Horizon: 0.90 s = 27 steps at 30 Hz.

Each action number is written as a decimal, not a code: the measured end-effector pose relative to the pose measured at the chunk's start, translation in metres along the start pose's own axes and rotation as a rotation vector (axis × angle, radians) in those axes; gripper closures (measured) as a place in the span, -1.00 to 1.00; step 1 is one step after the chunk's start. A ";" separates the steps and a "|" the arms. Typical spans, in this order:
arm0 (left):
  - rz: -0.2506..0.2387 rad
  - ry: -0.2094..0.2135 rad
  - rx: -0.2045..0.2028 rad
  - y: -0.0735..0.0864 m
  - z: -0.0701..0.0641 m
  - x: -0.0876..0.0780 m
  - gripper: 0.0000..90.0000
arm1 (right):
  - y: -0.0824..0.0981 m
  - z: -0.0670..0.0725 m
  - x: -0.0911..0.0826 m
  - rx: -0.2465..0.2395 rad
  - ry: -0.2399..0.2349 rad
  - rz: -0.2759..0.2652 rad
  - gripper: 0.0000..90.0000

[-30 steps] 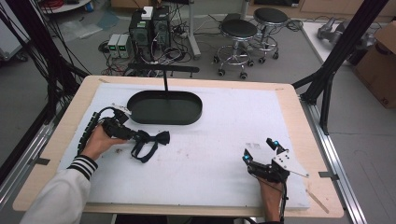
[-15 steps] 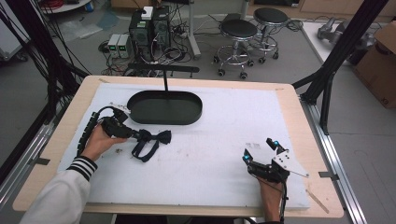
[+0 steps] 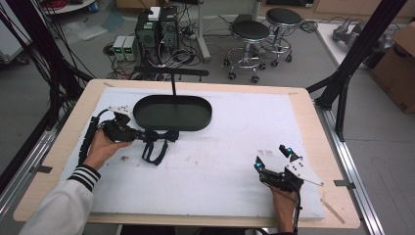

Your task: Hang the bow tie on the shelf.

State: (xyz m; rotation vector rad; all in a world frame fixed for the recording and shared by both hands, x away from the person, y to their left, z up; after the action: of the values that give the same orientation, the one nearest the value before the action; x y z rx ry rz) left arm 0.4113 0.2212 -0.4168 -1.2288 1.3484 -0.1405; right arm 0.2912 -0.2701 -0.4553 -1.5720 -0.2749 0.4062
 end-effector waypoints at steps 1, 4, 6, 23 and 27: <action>-0.011 -0.003 0.007 -0.001 -0.001 -0.001 0.93 | 0.000 0.000 0.000 0.000 0.000 0.000 -0.87; -0.025 -0.009 0.028 -0.002 -0.002 -0.002 0.93 | 0.000 0.000 0.000 0.000 0.000 0.000 -0.87; -0.040 -0.014 0.040 -0.003 -0.003 -0.003 0.93 | 0.000 0.000 0.000 0.000 0.000 0.000 -0.87; -0.307 -0.032 0.041 -0.018 -0.009 -0.028 0.93 | 0.000 0.000 0.000 0.000 0.001 0.001 -0.87; -0.364 -0.014 0.014 -0.020 -0.007 -0.035 0.93 | 0.000 0.000 0.000 -0.001 0.003 0.003 -0.87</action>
State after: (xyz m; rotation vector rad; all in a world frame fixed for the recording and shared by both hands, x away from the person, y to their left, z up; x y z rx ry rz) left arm 0.4059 0.2332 -0.3783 -1.4518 1.0987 -0.3955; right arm 0.2912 -0.2698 -0.4553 -1.5739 -0.2706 0.4060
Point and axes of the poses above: each handheld gripper's, and its own axes: x roughly forward along the jaws, y roughly out of its underside, z roughly to its left, the point moved 3 cm from there along x, roughly forward along the jaws, and after that the axes turned 1 degree about y, right-handed, at the moved point
